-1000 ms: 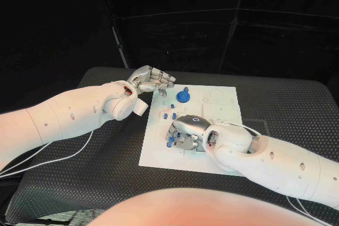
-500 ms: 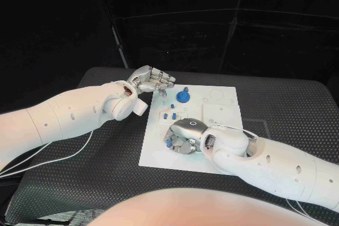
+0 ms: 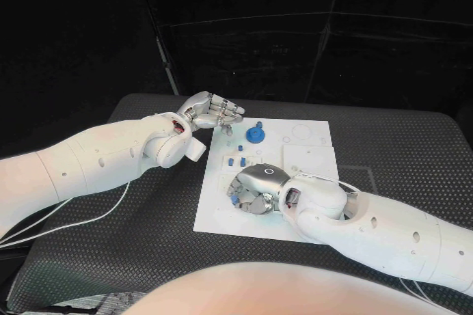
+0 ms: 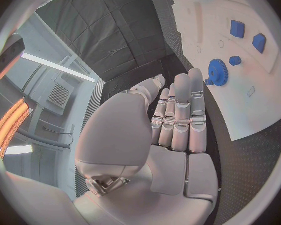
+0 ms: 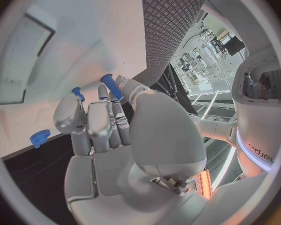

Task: Assemble the parts on the task board

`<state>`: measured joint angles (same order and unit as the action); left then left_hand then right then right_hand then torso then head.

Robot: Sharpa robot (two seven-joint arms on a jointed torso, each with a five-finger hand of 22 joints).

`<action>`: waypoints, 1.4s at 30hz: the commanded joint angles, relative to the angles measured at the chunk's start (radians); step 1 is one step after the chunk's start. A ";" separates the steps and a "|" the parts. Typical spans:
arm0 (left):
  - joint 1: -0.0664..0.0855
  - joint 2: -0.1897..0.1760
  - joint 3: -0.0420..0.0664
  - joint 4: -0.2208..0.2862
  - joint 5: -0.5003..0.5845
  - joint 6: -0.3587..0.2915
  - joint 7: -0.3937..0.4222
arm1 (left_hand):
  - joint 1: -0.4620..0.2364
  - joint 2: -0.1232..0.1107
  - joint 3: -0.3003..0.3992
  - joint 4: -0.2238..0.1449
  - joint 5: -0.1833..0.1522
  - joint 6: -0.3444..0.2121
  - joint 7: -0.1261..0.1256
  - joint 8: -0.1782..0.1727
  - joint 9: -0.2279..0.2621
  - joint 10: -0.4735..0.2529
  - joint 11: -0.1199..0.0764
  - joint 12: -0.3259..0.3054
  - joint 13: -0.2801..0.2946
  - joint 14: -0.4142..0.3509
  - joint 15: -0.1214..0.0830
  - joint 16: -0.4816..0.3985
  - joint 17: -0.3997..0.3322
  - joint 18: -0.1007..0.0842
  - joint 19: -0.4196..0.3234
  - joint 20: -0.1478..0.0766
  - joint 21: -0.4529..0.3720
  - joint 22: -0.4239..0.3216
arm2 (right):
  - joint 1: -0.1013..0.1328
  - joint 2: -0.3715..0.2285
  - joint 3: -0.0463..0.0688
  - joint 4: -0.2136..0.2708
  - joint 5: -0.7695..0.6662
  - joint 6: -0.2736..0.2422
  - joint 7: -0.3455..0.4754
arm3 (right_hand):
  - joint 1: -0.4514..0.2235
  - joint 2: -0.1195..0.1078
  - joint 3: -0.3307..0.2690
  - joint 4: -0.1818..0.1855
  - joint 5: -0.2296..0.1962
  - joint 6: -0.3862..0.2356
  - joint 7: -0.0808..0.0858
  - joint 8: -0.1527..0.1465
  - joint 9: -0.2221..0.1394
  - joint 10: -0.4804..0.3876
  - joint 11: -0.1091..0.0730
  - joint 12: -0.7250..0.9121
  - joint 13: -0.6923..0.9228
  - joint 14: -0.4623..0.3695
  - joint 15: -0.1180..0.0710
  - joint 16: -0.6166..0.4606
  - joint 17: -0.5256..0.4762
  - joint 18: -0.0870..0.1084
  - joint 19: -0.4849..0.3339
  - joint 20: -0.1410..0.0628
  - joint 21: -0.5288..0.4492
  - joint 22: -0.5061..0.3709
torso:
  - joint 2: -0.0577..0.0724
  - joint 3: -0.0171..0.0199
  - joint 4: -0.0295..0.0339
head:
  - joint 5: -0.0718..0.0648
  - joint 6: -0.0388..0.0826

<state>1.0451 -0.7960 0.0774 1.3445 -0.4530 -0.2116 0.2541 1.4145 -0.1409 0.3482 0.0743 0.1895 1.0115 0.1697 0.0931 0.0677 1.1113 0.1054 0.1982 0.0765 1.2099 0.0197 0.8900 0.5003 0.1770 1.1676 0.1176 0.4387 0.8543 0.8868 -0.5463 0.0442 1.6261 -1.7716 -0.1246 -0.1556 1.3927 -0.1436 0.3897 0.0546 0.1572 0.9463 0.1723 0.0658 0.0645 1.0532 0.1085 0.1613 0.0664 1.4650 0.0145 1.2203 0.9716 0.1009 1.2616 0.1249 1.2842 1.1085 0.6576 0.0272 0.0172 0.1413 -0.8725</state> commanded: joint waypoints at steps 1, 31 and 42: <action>0.001 0.001 0.001 0.000 -0.002 0.007 0.015 | 0.003 0.009 0.000 -0.003 -0.005 0.004 0.004 0.002 0.001 -0.007 -0.001 0.005 0.001 -0.007 0.000 -0.005 -0.001 0.005 -0.003 0.001 -0.005 -0.001 | -0.001 -0.006 0.000 0.010 -0.002 -0.087 0.014 | -0.017 -0.004 -0.018 -0.002 0.002 -0.026 0.002 -0.003 0.000 -0.038 0.004 -0.008 -0.001 -0.011 0.009 -0.030 -0.043 0.015 -0.030 0.003 -0.030 -0.041 | 0.000 0.0004 -0.0004 | -0.001 0.000; -0.002 -0.016 0.001 -0.007 -0.001 0.008 0.015 | 0.003 0.009 0.000 -0.003 -0.005 0.004 0.004 0.002 0.001 -0.007 -0.001 0.005 0.001 -0.007 0.000 -0.005 -0.001 0.005 -0.003 0.001 -0.005 -0.001 | -0.008 -0.464 0.067 0.246 0.393 -0.291 -0.064 | -0.145 0.021 -0.353 0.143 0.161 0.069 -0.054 0.114 0.037 0.196 -0.074 0.494 0.227 0.022 -0.053 0.040 0.028 -0.008 0.068 -0.052 0.029 0.055 | -0.006 -0.0005 -0.0110 | -0.089 0.000; -0.008 -0.020 0.000 -0.001 -0.001 0.008 0.020 | 0.004 0.010 0.000 -0.004 -0.005 0.003 0.004 0.002 0.001 -0.009 0.000 0.006 0.000 -0.008 0.000 -0.005 -0.001 0.005 -0.003 0.001 -0.006 -0.001 | -0.019 -0.521 0.071 0.239 0.282 -0.218 -0.270 | -0.186 0.044 -0.519 0.236 0.156 0.075 -0.075 0.221 0.109 0.241 -0.090 1.001 0.888 0.047 -0.066 0.157 0.221 -0.035 0.135 -0.065 0.117 0.186 | -0.007 -0.0006 -0.0115 | -0.119 0.000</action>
<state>1.0364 -0.8156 0.0769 1.3402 -0.4541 -0.2074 0.2541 1.4145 -0.1409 0.3482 0.0743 0.1895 1.0115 0.1697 0.0931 0.0677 1.1113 0.1054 0.1982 0.0765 1.2099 0.0197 0.8900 0.5006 0.1770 1.1676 0.1176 0.4387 0.8537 0.8688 -1.0661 0.1152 1.8594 -1.4498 -0.3736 -0.3202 1.2121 -0.0994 -0.1243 0.2906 0.3138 1.0255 0.0977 0.2835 0.1708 1.2888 0.0184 1.1549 0.9437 1.4651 -0.0472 1.3740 1.1860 0.0768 1.3917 0.0600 1.3982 1.2897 0.6518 0.0279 0.0032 0.0286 -0.8725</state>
